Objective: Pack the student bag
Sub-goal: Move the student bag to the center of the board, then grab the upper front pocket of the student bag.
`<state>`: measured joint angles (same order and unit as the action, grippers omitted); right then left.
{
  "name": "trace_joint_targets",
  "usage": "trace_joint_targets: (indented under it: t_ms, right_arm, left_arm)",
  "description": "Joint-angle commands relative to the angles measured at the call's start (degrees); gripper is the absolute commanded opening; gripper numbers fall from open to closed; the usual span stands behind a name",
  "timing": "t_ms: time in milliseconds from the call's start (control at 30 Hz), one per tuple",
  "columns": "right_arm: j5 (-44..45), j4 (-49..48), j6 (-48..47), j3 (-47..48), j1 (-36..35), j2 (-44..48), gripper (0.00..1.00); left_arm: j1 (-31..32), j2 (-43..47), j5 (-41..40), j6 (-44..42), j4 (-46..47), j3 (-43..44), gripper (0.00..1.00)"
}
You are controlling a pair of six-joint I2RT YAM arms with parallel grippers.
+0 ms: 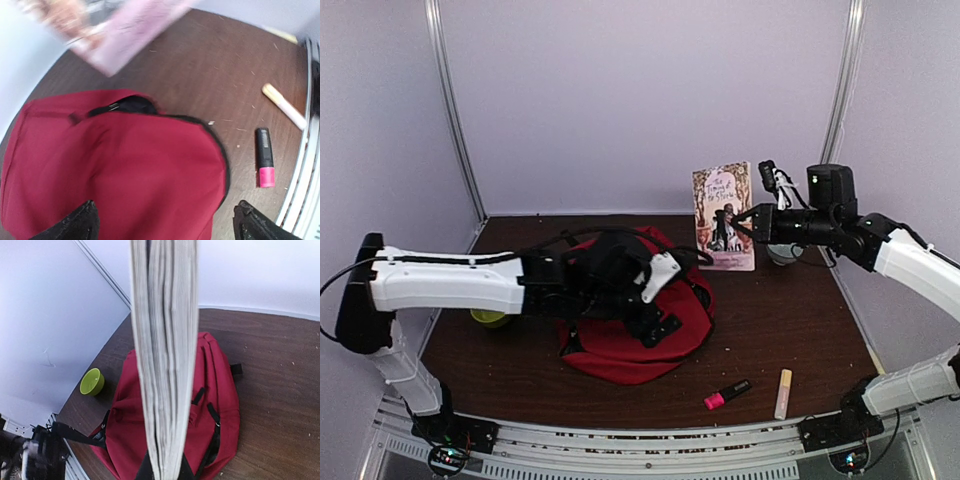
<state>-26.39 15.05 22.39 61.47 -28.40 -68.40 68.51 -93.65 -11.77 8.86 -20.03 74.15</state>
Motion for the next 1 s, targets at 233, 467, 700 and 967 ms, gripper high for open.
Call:
trace_joint_targets:
  t_ms: [233,467,700,967]
  right_arm:
    - [0.14,7.11,-1.58,-6.50,3.35,5.53,0.00]
    - [-0.26,8.32,-2.81,-6.28,3.52,5.38,0.00]
    - [-6.98,10.70,-2.46,-4.68,3.97,8.16,0.00]
    - [-24.74,17.88,-1.85,-10.46,0.00,10.33,0.00]
  left_arm:
    - [2.86,-23.44,-5.74,-12.44,-16.37,21.18,0.96]
    - [2.33,-20.86,-14.70,-8.57,-18.17,19.50,0.12]
    - [1.91,-9.72,-25.59,-5.70,-20.94,18.68,0.00]
    - [-0.42,-1.20,-27.49,-7.61,-17.33,17.90,0.00]
